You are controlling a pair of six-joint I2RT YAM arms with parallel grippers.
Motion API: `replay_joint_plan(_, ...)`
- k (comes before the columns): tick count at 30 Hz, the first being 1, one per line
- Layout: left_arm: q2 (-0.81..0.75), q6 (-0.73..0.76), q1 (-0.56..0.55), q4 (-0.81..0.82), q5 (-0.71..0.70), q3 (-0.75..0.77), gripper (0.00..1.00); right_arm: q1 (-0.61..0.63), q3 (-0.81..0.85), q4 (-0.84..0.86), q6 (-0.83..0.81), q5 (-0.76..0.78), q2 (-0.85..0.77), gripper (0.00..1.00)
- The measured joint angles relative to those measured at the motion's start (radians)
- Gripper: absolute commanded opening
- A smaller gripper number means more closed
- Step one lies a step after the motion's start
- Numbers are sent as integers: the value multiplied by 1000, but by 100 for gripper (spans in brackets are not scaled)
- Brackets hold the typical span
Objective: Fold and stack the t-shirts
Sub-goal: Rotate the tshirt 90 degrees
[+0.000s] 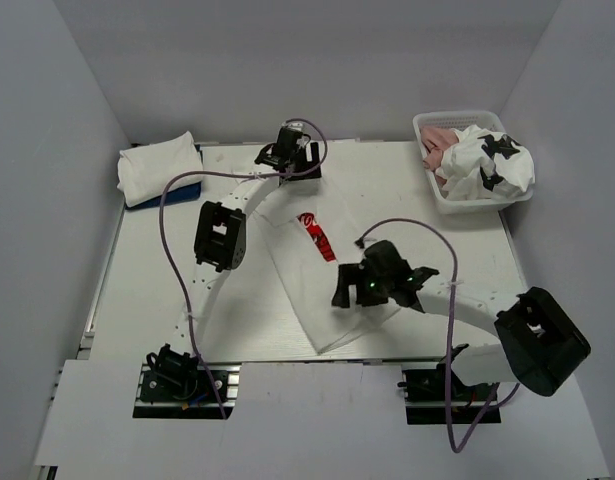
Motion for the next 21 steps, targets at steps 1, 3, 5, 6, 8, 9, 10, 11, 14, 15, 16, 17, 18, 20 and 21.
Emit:
replay_joint_plan(1, 10, 16, 0, 60, 47, -3, 100, 58, 10, 3, -1, -32, 14, 90)
replay_joint_plan(3, 16, 27, 1, 160, 137, -29, 100, 147, 33, 7, -19, -92, 49, 90)
replay_joint_plan(5, 43, 32, 0, 238, 205, -14, 100, 215, 59, 18, -44, -153, 87, 90)
replay_joint_plan(6, 67, 32, 0, 271, 225, 10, 100, 240, 72, 23, -60, -183, 108, 90)
replay_joint_plan(8, 101, 31, -1, 337, 241, 35, 100, 280, 98, 32, -90, -220, 143, 90)
replay_joint_plan(9, 108, 30, -2, 368, 246, 35, 100, 301, 111, 32, -108, -233, 158, 90)
replay_joint_plan(10, 115, 27, -2, 394, 251, 34, 100, 321, 122, 32, -123, -241, 171, 90)
replay_joint_plan(11, 119, 24, -2, 409, 253, 34, 100, 339, 131, 32, -136, -249, 180, 90)
replay_joint_plan(14, 122, 17, -4, 428, 245, 33, 100, 378, 149, 3, -170, -241, 185, 90)
replay_joint_plan(15, 122, 16, -5, 428, 238, 33, 100, 385, 155, -11, -180, -233, 184, 90)
replay_joint_plan(16, 122, 17, -7, 428, 227, 33, 100, 388, 159, -26, -185, -225, 182, 90)
replay_joint_plan(17, 122, 18, -9, 427, 216, 33, 100, 391, 161, -41, -190, -217, 176, 90)
replay_joint_plan(18, 119, 22, -10, 423, 203, 32, 100, 393, 161, -55, -194, -211, 166, 90)
replay_joint_plan(20, 105, 33, -13, 393, 174, 27, 100, 398, 160, -80, -203, -198, 122, 90)
replay_joint_plan(21, 92, 39, -13, 372, 159, 21, 100, 399, 159, -82, -203, -187, 87, 90)
